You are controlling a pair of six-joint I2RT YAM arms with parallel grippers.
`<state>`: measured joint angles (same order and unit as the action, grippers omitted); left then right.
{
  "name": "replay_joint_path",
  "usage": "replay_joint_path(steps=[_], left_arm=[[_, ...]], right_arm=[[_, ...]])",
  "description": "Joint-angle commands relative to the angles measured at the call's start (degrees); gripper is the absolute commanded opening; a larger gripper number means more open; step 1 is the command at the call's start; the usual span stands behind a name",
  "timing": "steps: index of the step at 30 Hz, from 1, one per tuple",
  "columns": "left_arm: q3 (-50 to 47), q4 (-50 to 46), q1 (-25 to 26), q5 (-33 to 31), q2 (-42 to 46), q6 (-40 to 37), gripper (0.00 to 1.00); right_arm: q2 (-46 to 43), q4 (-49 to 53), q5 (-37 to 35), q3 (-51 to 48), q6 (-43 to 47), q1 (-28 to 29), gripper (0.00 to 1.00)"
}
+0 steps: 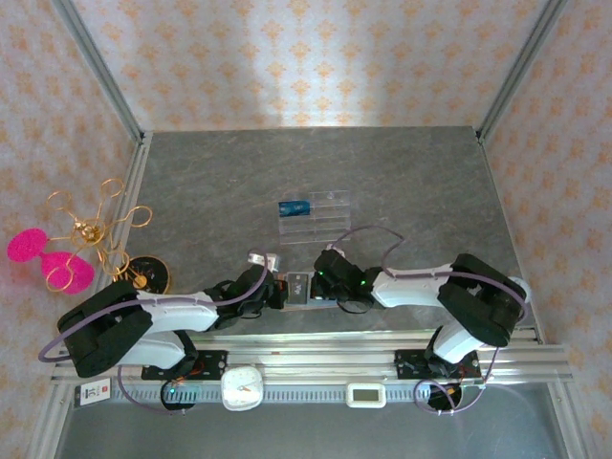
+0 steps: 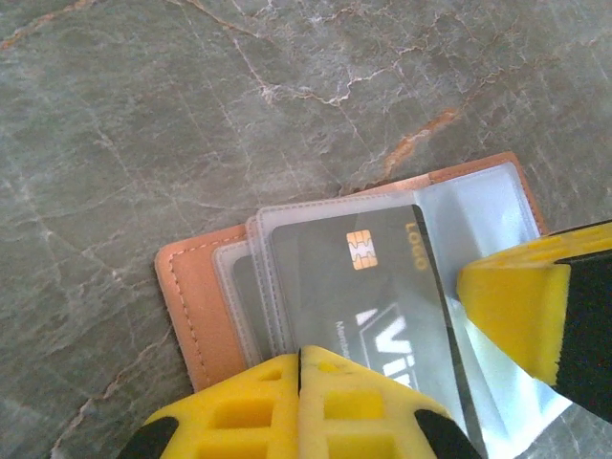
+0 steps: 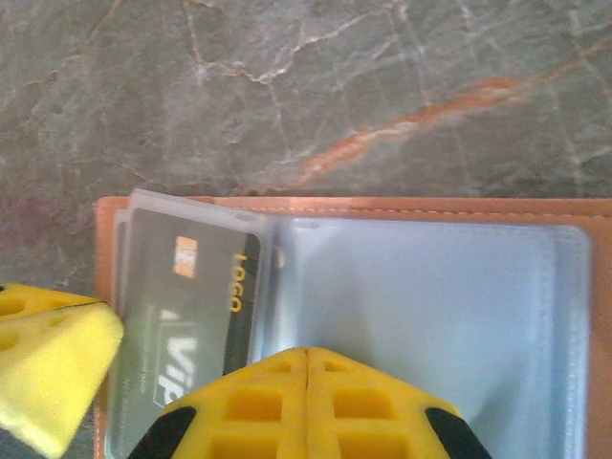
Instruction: Take the credit cards out of the card holder
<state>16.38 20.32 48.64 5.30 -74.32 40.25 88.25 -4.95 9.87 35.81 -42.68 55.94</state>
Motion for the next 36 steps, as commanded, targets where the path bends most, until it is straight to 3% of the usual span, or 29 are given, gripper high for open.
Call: replay_joint_path(steps=[1, 5, 9, 15, 26, 30, 36], left_arm=[[-1.2, -5.8, -0.2, -0.3, 2.3, -0.1, 0.00], [0.6, -8.2, 0.0, -0.4, 7.1, -0.5, 0.00], [1.3, -7.7, 0.5, -0.3, 8.1, -0.8, 0.00], [0.9, -4.2, 0.8, 0.6, 2.2, -0.9, 0.00], [-0.3, -1.5, 2.3, 2.2, -3.7, 0.0, 0.00], [-0.1, -2.2, 2.4, 2.2, -3.6, -0.1, 0.00], [-0.7, -3.0, 2.4, 1.8, -1.3, 0.2, 0.00]], right_arm=[[-2.0, 3.3, -2.7, -0.8, -0.4, 0.1, 0.00], [-3.9, -1.2, 2.5, -1.0, 1.2, 0.1, 0.14], [-2.9, -2.9, 5.6, -0.6, 0.9, 0.1, 0.14], [0.2, -5.7, 9.4, -0.6, 0.3, 0.1, 0.14], [3.9, -6.7, 11.2, -0.5, 0.1, -0.3, 0.16], [4.6, -7.5, 11.6, -0.8, -0.4, -0.3, 0.12], [3.9, -7.9, 12.0, -1.6, -2.5, -1.0, 0.20]])
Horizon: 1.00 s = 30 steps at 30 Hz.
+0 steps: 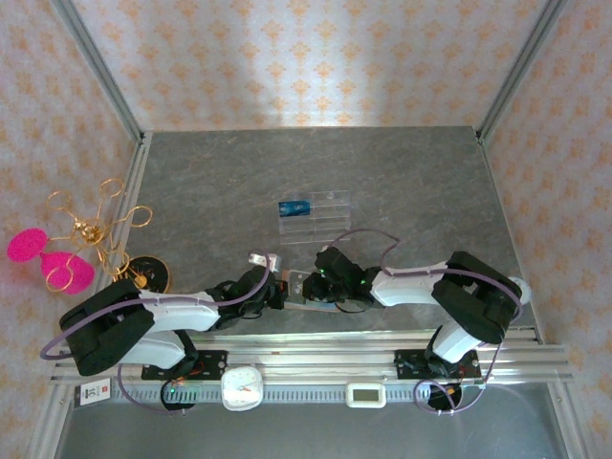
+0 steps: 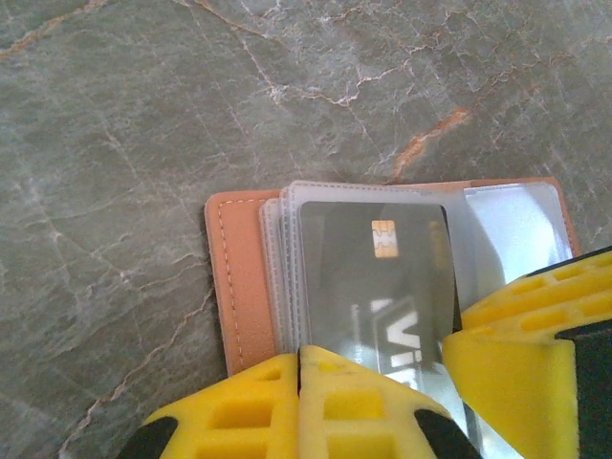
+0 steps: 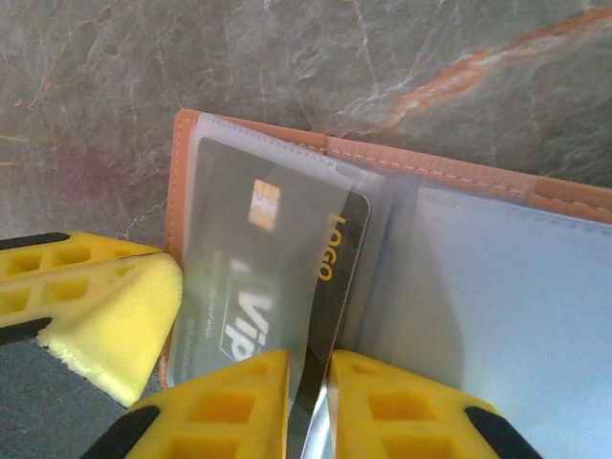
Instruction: Take the credit cards out of the card holder
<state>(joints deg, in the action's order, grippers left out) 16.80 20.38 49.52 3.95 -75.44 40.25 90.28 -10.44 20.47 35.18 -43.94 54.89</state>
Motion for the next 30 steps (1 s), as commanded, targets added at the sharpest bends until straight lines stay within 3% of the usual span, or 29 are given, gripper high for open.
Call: replay_joint_path(steps=[1, 3, 7, 15, 25, 30], left_arm=[[-1.1, -3.2, 1.5, 3.3, 0.0, 0.4, 0.00], [-1.1, -3.4, 1.6, 3.8, -0.1, 0.4, 0.00], [-1.1, -3.9, 1.8, 4.1, -0.1, 0.9, 0.00], [-2.6, -3.7, 0.7, 3.4, 0.8, 1.2, 0.00], [0.1, -7.0, 0.8, 1.5, 9.2, -0.2, 0.00], [3.5, -6.3, 1.7, 1.3, 5.2, -1.7, 0.00]], right_arm=[[2.2, -1.9, 1.4, -0.6, -1.3, -0.1, 0.20], [3.2, -1.3, 1.3, -0.1, -1.2, -0.1, 0.17], [3.4, -0.9, 0.7, -0.2, -1.4, -0.2, 0.00], [-2.5, 6.7, -5.2, -2.2, -1.2, -0.4, 0.00], [-3.1, 6.9, -5.4, -2.1, 0.2, -0.4, 0.00], [-2.6, 7.4, -5.3, -1.6, 0.3, -0.4, 0.02]])
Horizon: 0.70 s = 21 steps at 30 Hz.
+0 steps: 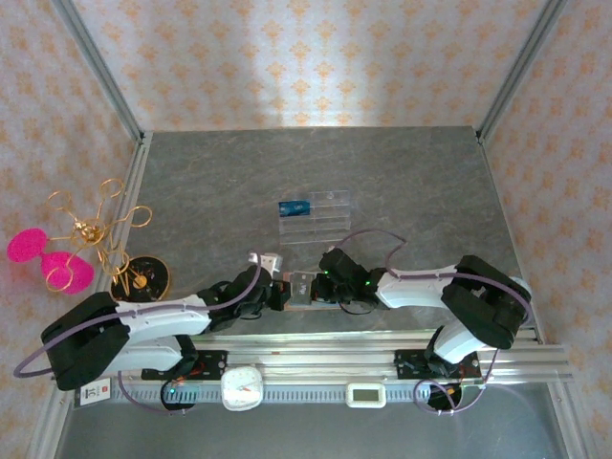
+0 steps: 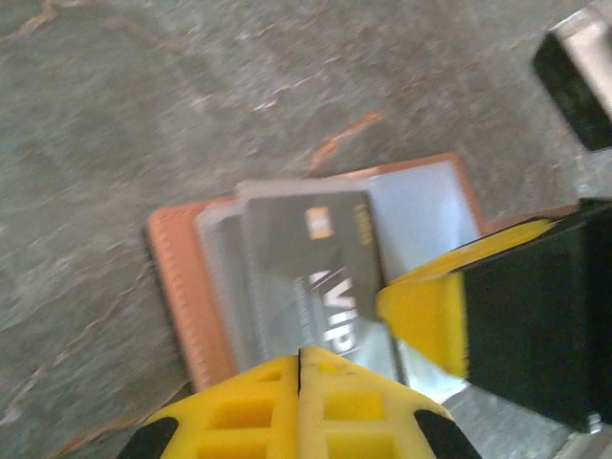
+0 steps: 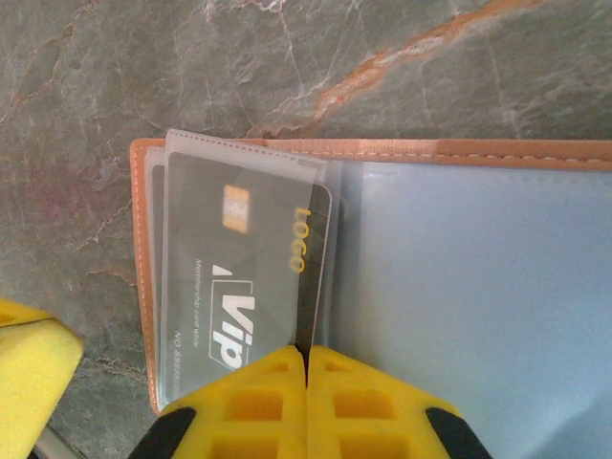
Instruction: Take the credit cards out of the card holder
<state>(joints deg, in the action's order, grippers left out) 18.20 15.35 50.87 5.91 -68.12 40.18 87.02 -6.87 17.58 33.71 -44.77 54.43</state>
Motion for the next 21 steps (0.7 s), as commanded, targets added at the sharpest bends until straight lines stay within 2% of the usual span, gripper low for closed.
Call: replay_joint_path(steps=[1, 3, 7, 10, 14, 17, 19, 21], left_arm=[[2.5, -1.2, 0.4, -0.7, -3.1, -1.7, 0.00], [2.5, -0.4, 0.5, -0.3, -4.0, -1.6, 0.00], [2.6, 0.8, 0.5, -0.2, -4.7, -1.2, 0.00], [3.5, 0.4, 0.5, 0.0, -5.6, -1.7, 0.00], [4.9, -0.6, 0.8, -0.8, -4.9, -2.4, 0.00], [5.7, -0.3, 1.0, -1.0, -4.8, -2.9, 0.00], [6.3, 1.1, 1.1, -0.7, -5.8, -3.0, 0.00], [7.6, 0.8, 1.2, -1.0, -7.3, -3.2, 0.00]], right_arm=[[0.4, 4.8, -3.2, 0.1, 1.1, 0.1, 0.05], [-0.5, 6.6, -5.3, 0.4, 0.9, 0.1, 0.10], [-1.6, 10.3, -8.9, 1.1, 1.2, 0.5, 0.10], [-1.7, 13.1, -12.1, 2.1, 1.3, 1.2, 0.17], [-2.7, 16.7, -16.1, 3.8, 1.2, 1.8, 0.18], [-5.3, 15.3, -16.2, 3.1, 2.0, 2.0, 0.21], [-7.0, 13.0, -14.8, 2.3, 3.1, 1.9, 0.27], [-8.1, 11.5, -13.6, 2.0, 3.9, 1.9, 0.28]])
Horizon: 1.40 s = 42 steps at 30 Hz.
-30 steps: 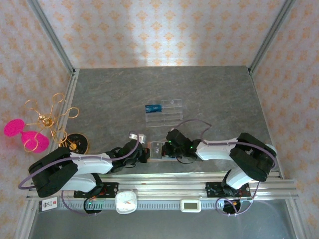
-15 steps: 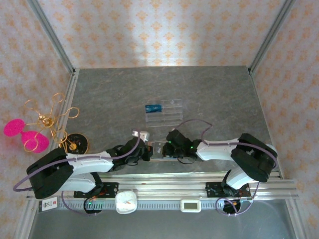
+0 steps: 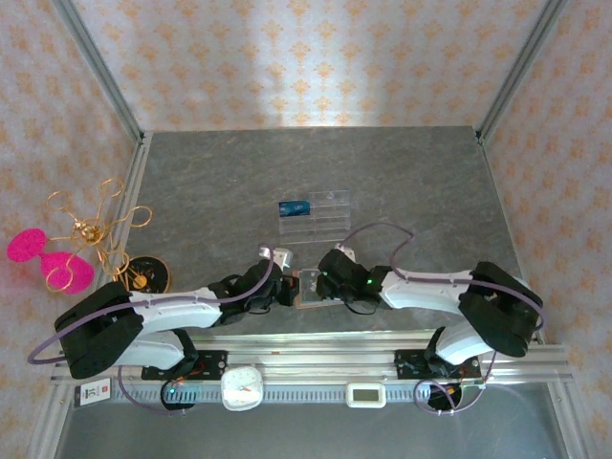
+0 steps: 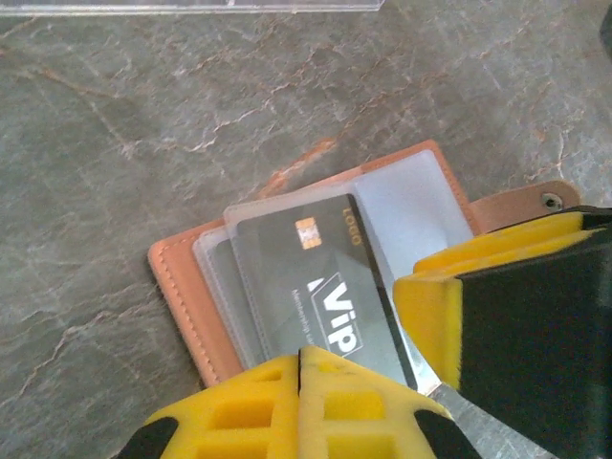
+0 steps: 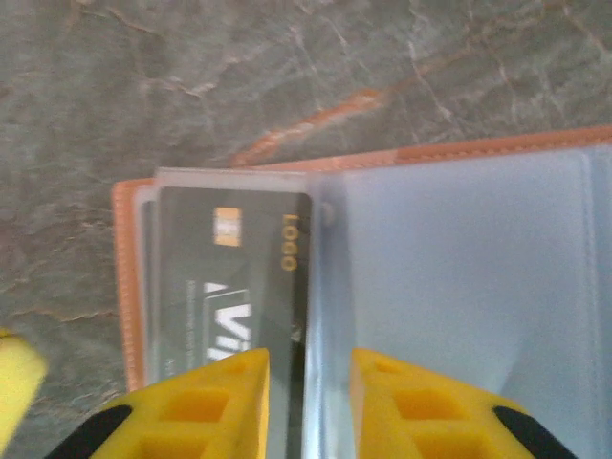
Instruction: Take the credit cards out of the card holder
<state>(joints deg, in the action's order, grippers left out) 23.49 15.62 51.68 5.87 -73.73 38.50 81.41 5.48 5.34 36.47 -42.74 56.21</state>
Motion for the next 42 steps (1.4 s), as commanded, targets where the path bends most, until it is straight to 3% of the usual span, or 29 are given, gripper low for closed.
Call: replay_joint_path(steps=[1, 5, 42], left_arm=[[2.8, 0.4, 0.4, -0.9, -2.3, -1.6, 0.00], [2.9, -0.6, 0.4, -1.8, -1.2, -1.7, 0.00], [-0.7, -2.4, 0.3, -4.1, 4.0, 0.0, 0.00]], right_arm=[[-2.8, -3.0, 1.0, -1.1, 2.6, 0.1, 0.28], [-1.1, -6.5, 6.2, -1.5, 3.4, -0.3, 0.27], [1.2, -9.3, 7.0, -3.9, 2.2, -0.4, 0.25]])
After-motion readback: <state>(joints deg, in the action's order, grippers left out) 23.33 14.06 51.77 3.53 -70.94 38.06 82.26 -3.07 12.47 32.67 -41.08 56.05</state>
